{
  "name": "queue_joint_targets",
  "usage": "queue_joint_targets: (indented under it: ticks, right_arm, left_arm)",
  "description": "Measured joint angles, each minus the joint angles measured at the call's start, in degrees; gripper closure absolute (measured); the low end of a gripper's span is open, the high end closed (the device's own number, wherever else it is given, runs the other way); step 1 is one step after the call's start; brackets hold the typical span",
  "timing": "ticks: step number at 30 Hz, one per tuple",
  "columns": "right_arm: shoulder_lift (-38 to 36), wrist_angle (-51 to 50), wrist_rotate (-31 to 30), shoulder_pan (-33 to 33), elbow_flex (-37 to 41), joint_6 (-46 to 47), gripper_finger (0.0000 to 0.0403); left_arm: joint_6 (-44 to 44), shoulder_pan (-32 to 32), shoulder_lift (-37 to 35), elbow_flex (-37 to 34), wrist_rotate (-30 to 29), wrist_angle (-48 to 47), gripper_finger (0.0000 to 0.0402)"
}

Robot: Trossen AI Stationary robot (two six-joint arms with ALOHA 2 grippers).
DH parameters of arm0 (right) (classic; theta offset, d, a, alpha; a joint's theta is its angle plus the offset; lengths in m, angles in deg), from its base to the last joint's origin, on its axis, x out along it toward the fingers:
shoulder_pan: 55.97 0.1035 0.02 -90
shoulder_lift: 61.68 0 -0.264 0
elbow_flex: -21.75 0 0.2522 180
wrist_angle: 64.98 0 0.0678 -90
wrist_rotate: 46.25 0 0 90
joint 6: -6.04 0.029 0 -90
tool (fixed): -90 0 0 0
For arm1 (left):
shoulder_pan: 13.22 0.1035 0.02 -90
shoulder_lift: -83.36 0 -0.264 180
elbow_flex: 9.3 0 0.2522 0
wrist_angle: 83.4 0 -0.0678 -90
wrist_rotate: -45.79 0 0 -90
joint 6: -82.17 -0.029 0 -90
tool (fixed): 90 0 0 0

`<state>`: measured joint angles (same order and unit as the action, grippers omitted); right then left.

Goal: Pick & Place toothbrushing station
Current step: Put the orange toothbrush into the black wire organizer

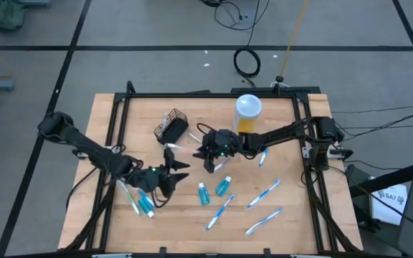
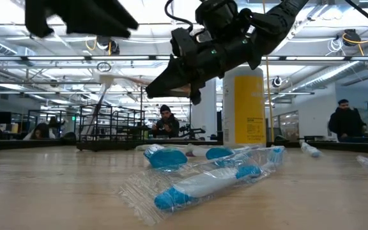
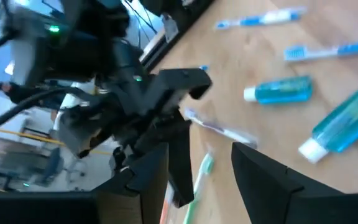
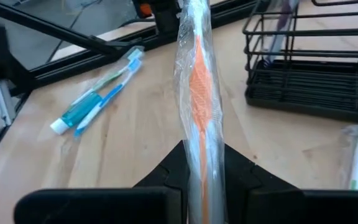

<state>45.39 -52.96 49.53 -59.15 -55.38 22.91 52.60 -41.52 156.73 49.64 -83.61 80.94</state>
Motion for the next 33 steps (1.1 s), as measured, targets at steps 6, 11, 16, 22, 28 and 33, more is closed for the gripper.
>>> queue_joint_targets:
  ticks: [6,11,16,22,28,33]
  right_arm:
    - [0.0,0.2,8.3,0.6,0.0,-4.3,0.0363]
    - [0.0,4.6,17.9,1.7,0.0,-6.8,0.0361]
    - [0.0,11.5,26.5,2.9,0.0,-7.1,0.0363]
    - [0.0,19.4,27.3,4.2,0.0,-6.7,0.0361]
    - [0.0,19.9,27.3,4.5,0.0,-6.9,0.0360]
    - [0.0,20.5,27.0,4.4,0.0,-7.2,0.0359]
  left_arm:
    - [4.7,-1.9,-8.4,3.4,-2.0,-11.9,0.0236]
    - [9.5,-2.2,-18.0,2.1,2.7,-19.1,0.0245]
    - [14.2,-2.1,-26.1,-4.9,6.1,-21.4,0.0245]
    - [8.5,-2.0,-28.6,-18.5,11.7,1.3,0.0245]
    - [2.0,-0.4,-22.9,-28.1,14.4,33.6,0.0245]
    - [6.9,3.0,-16.9,-28.6,17.9,42.8,0.0245]
